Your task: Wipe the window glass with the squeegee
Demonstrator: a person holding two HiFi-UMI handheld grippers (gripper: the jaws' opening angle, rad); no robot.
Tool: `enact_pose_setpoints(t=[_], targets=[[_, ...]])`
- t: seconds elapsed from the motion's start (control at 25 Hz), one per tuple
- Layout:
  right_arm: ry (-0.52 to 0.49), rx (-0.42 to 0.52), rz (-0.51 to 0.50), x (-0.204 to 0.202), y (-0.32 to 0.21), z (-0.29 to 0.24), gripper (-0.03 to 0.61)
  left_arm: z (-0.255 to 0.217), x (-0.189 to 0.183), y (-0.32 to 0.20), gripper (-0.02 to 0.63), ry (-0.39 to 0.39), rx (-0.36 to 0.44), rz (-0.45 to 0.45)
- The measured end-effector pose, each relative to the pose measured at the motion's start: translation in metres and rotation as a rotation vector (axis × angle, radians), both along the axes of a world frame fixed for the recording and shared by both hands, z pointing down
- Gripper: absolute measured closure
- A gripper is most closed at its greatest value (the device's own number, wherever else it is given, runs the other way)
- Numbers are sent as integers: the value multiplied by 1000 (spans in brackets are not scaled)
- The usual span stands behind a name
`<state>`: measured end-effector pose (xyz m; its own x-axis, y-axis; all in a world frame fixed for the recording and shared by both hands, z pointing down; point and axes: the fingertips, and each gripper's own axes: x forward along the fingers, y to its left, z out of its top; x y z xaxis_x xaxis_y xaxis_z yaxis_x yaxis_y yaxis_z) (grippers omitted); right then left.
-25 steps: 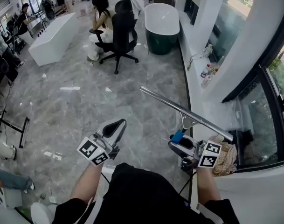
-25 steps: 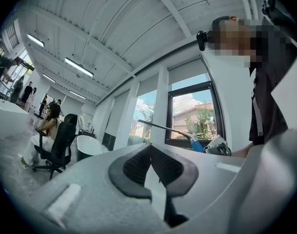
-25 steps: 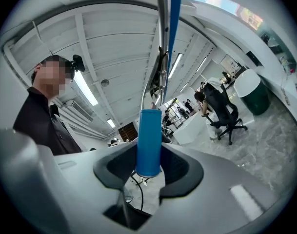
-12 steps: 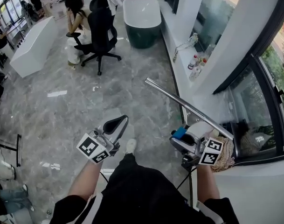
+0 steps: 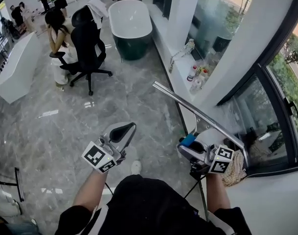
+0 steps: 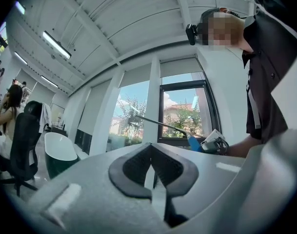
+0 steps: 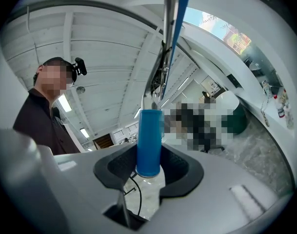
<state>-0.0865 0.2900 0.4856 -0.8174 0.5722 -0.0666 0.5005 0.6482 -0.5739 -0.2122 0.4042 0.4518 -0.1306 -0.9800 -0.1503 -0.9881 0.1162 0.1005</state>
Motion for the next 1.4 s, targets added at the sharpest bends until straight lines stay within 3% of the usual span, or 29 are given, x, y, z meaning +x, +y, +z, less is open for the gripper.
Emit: enact_pose_setpoints(t=[0.28, 0.56, 0.96, 1.4], targets=[[-3, -1, 96, -55, -21, -2, 428, 5, -72, -36, 614, 17, 5, 90], [-12, -7, 292, -53, -67, -4, 428, 13, -92, -98, 614, 22, -14, 257], [2, 9, 503, 3, -152, -9, 428, 17, -57, -214, 614, 48, -38, 454], [-13, 40, 619, 76, -250, -13, 428, -4, 30, -344, 614, 8, 17, 622]])
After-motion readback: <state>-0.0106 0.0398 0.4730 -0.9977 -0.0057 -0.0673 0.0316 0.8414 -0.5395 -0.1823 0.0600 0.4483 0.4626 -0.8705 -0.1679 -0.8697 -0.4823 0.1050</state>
